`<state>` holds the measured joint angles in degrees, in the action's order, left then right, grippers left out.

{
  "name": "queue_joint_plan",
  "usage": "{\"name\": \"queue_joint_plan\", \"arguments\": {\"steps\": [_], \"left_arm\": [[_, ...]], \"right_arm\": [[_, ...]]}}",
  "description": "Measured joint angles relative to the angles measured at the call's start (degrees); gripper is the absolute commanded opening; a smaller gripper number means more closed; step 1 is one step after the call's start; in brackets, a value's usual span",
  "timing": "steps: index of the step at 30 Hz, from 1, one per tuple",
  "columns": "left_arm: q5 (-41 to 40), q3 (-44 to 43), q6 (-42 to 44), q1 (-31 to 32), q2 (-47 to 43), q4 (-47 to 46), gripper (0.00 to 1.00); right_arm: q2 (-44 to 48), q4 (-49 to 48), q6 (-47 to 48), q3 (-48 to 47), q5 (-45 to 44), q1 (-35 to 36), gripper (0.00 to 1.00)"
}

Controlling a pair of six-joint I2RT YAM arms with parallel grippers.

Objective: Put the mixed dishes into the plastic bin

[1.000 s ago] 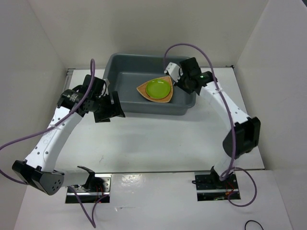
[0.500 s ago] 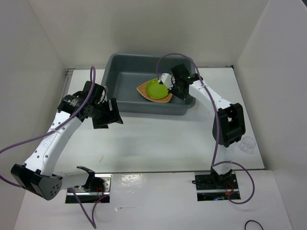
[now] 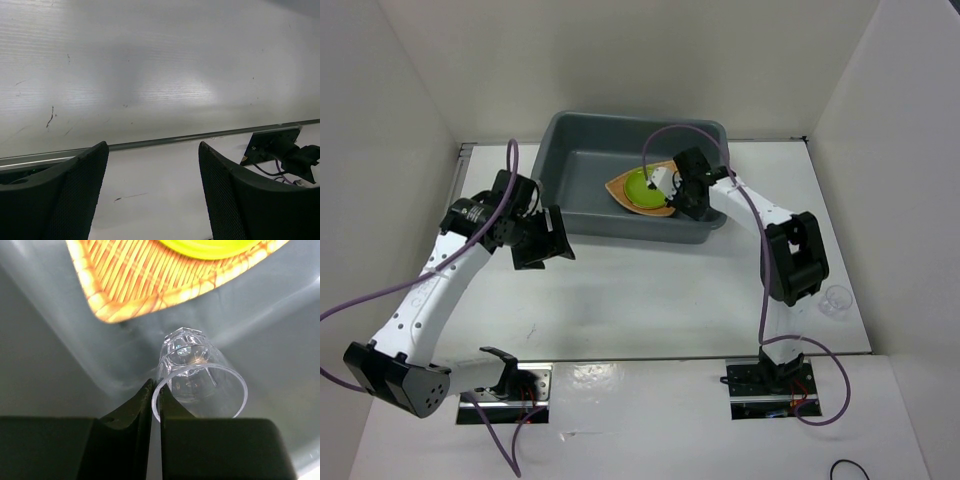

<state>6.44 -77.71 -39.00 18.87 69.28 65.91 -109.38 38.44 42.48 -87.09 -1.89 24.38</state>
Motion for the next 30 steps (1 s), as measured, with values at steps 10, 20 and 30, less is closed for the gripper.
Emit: {"name": "queue_joint_plan", "arguments": {"steps": [10,20,30], "left_arm": [[0.26,1.38,0.0,0.0,-0.07,0.13,0.79],[0.22,2.16,0.0,0.0,-0.37,0.46,0.79],[0.52,4.39,0.0,0.0,-0.57,-0.11,0.81]], "right_arm": [[-3.39,-2.69,0.02,2.05,-0.9,0.33,0.13],[-6.84,-2.71,-0.09,0.2,-0.28,0.33,0.37],[-3.63,1.64,-0.63,-1.4,0.15,0.22,0.66]]}}
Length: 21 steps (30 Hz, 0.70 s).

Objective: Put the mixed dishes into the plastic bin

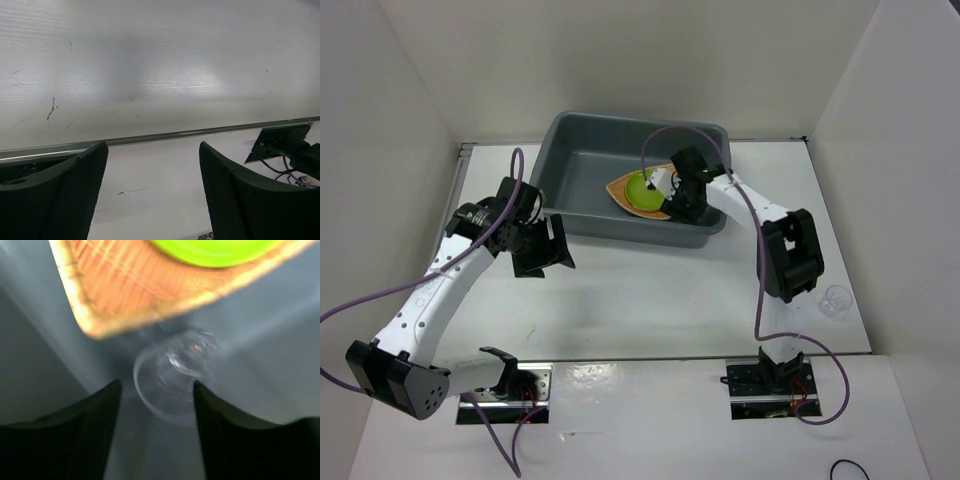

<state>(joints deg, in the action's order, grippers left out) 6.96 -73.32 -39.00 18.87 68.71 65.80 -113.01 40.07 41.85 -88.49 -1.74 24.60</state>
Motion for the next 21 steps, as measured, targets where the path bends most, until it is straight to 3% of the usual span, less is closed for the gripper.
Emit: {"name": "queue_joint_plan", "arguments": {"steps": [6,13,18,21], "left_arm": [[0.68,0.02,-0.02,0.0,0.0,-0.9,0.81],[1.07,-0.02,-0.04,0.0,0.02,-1.33,0.82],[1.81,-0.07,-0.04,0.0,0.0,-2.05,0.82],[2.38,-0.02,-0.04,0.0,0.0,-3.04,0.82]], "right_arm": [[8.57,3.3,-0.11,-4.33,-0.7,-0.17,0.78],[20.48,7.32,-3.02,-11.78,-0.42,-2.71,0.8],[32.59,7.67,-6.34,-6.21,-1.29,-13.29,0.77],[39.32,8.04,-6.86,1.95,-0.31,-25.97,0.75]]}}
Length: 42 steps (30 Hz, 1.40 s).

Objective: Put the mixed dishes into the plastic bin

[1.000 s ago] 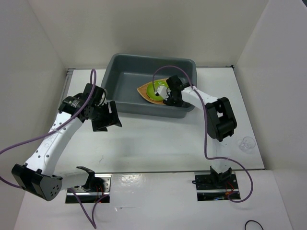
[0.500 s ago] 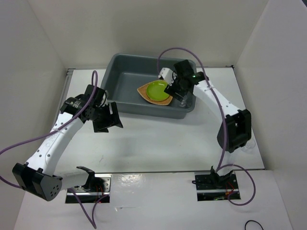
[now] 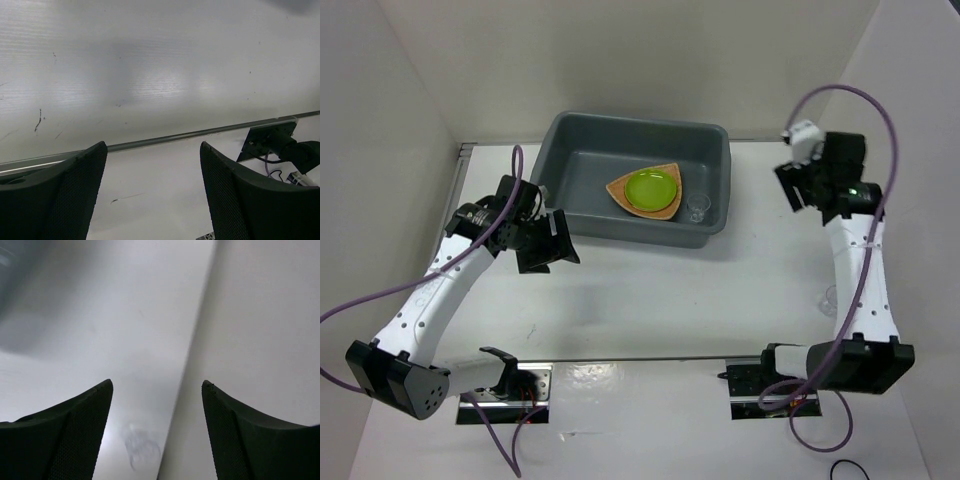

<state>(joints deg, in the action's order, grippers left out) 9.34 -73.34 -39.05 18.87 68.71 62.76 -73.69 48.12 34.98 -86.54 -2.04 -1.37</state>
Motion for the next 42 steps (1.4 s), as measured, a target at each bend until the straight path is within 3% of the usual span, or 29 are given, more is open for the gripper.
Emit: {"name": "queue_joint_plan", "arguments": {"steps": [6,11,18,26,29,30,32,33,34,39,42], "left_arm": [[0.72,0.55,0.0,0.0,0.0,-0.85,0.82],[1.53,0.59,0.0,0.0,0.07,-1.53,0.82],[2.01,0.59,0.04,0.0,0.46,-1.49,0.82],[2.16,0.59,-0.17,0.0,0.26,-1.49,0.82],[2.27,0.66,-0.2,0.0,-0.5,-1.51,0.82],[2.34,0.96,-0.22,0.0,-0.92,-1.66,0.82],[2.36,1.88,-0.22,0.0,-1.75,-1.51,0.82],[2.38,2.21,-0.22,0.0,-1.86,-1.49,0.82],[2.38,2.36,-0.22,0.0,-1.88,-1.49,0.82],[2.38,2.54,-0.22,0.0,-2.01,-1.53,0.82],[2.4,2.54,-0.22,0.0,-2.27,-1.55,0.82]], "right_arm": [[3.61,2.34,4.28,15.89,0.72,-25.92,0.74],[5.31,5.79,10.38,25.55,0.04,-34.91,0.7],[7.02,6.91,15.39,31.87,0.72,-37.38,0.65],[-1.44,6.34,18.08,33.75,3.23,-37.4,0.6],[-3.87,5.53,18.47,33.79,3.43,-37.4,0.5],[-4.44,5.22,18.49,33.86,3.43,-37.4,0.37],[-5.7,4.74,18.58,34.05,3.58,-37.13,0.23],[-6.4,4.63,18.53,34.14,3.63,-37.11,0.09],[-7.17,4.61,18.49,34.16,3.76,-37.05,0.03],[-8.41,7.02,17.55,30.4,5.4,-36.39,0.0],[-7.89,12.85,15.93,21.73,7.48,-32.28,0.0]]}}
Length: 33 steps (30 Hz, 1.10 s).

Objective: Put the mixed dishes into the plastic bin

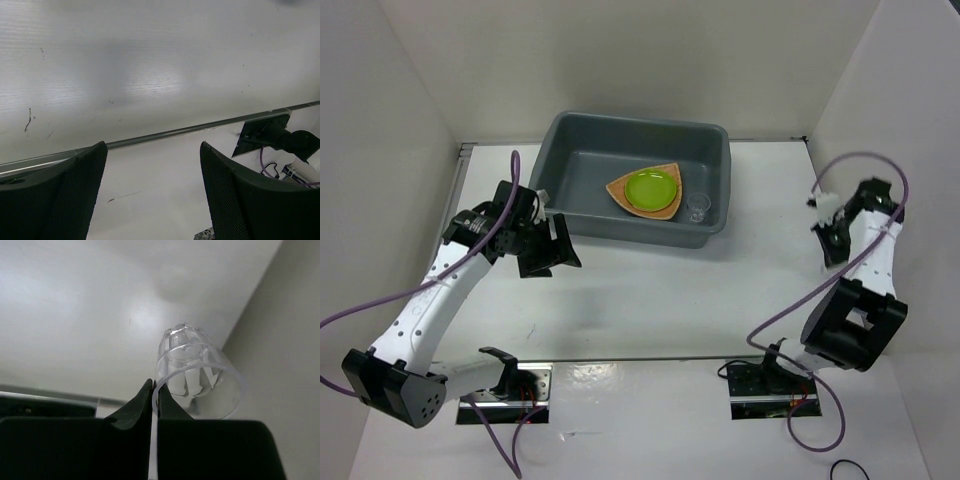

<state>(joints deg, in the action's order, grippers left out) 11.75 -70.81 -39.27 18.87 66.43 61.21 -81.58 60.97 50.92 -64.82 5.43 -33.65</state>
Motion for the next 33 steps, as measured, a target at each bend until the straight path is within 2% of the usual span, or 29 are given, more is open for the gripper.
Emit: {"name": "queue_joint_plan", "arguments": {"steps": [2,6,8,10,16,21,26,33], "left_arm": [[0.04,0.37,-0.02,0.0,-0.33,-0.28,0.82],[0.11,0.72,0.0,0.0,-0.44,-0.39,0.82],[0.09,0.74,-0.09,0.0,-0.5,-0.44,0.82],[0.07,0.96,-0.13,0.0,-0.61,-0.79,0.82],[0.07,4.26,-0.24,0.0,-2.25,-1.64,0.82],[0.09,5.57,-0.17,-0.48,-2.69,-1.7,0.82],[0.02,5.6,0.48,-1.62,-2.16,-1.7,0.82],[0.0,5.6,2.73,-3.89,-0.09,-1.73,0.82]], "right_arm": [[0.66,2.36,-3.21,-9.6,0.52,6.71,0.0],[1.03,-0.02,-12.17,-30.12,-1.4,30.16,0.0],[-1.86,0.31,-15.47,-39.3,-1.03,40.52,0.0],[-8.07,1.73,-18.23,-49.77,0.39,46.75,0.0],[-33.22,6.49,-20.52,-77.11,0.63,49.16,0.0],[-50.62,9.73,-20.37,-84.65,-1.49,49.44,0.0],[-58.99,12.52,-20.02,-88.76,-2.67,50.27,0.0],[-62.34,12.76,-19.56,-94.18,-4.24,51.8,0.03]]}}
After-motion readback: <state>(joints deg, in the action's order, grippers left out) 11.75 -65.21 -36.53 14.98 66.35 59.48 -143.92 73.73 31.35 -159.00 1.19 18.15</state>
